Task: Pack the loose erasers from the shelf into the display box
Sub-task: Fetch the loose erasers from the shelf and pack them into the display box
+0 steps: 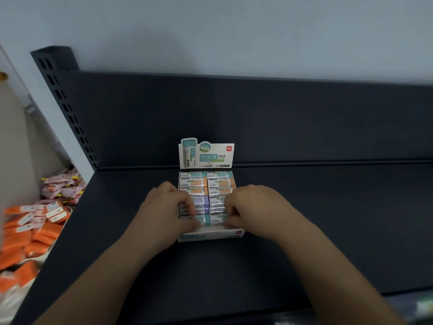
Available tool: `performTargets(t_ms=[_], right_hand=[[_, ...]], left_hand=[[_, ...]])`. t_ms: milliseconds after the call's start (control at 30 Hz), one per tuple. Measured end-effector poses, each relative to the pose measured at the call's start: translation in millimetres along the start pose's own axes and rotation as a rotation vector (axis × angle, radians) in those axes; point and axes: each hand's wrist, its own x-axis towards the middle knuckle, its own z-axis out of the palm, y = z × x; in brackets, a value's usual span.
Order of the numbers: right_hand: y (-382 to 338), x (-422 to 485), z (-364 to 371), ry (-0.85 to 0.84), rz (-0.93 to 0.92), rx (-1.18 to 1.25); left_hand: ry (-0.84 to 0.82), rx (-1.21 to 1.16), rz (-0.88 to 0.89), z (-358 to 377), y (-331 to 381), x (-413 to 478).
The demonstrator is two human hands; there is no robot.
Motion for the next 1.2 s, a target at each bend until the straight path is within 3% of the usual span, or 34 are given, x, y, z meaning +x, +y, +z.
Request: performTargets(t_ms=[300, 400, 500, 667, 767, 1000, 1200], right_hand=[[10, -18, -4, 0.038, -0.061, 0.124], [22, -33, -5, 0.103, -0.08, 0.136], [43, -53, -4, 0.163, -0.047, 0.156], [87, -93, 3, 0.163, 0.034, 0.172], [121, -117, 7, 0.112, 0.085, 0.15], [214, -198, 15, 0.148, 0.158, 0.153], [294, -267, 23, 0.194, 0.253, 0.172]], left_hand=[[-0.032, 0.04, 0.018, -5, -2, 0], [0.042, 0.036, 0.059, -13, 5, -2], [0.092, 0.052, 0.124, -17, 21, -1], [0.023, 0.129, 0.212, -5, 63, 6], [0.013, 0.158, 0.246, 18, 100, 11], [-0.163, 0.192, 0.309, 107, 190, 16], [-0.202, 0.153, 0.312, 179, 265, 15]])
